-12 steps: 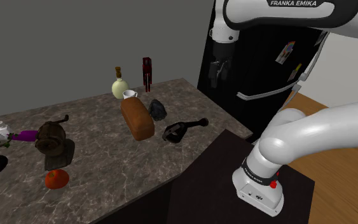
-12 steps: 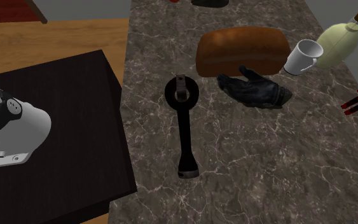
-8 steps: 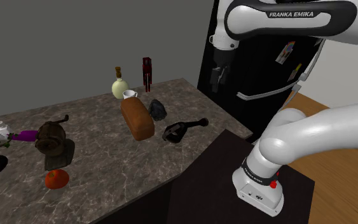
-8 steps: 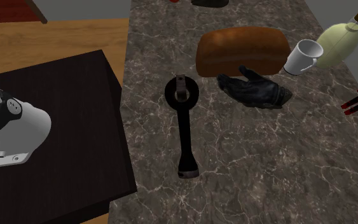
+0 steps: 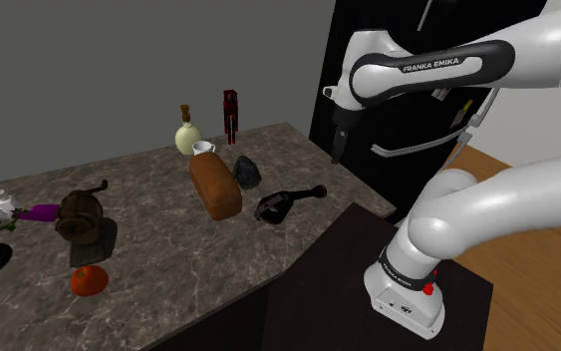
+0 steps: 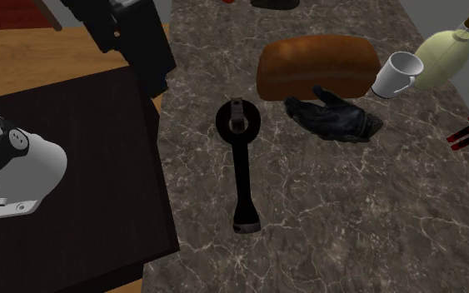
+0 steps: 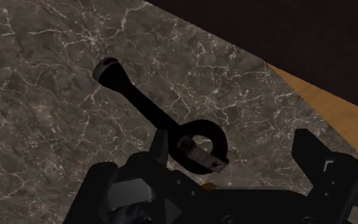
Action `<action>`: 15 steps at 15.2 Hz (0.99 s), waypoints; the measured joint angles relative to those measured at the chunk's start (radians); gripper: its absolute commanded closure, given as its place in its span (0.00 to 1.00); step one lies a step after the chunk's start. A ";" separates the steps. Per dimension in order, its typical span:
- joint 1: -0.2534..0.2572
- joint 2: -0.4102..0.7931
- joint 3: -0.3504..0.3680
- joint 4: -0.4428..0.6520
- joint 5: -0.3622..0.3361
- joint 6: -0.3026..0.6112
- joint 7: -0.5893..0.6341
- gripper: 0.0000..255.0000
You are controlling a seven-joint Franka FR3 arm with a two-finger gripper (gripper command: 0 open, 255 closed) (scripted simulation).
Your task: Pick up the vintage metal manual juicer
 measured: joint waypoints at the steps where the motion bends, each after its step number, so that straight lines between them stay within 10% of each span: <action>1: 0.010 0.028 -0.031 -0.014 -0.008 0.054 -0.048 0.00; 10: 0.205 0.349 -0.348 -0.059 0.066 0.499 -0.560 0.00; 15: 0.505 0.626 -0.594 0.018 0.458 0.651 -1.067 0.00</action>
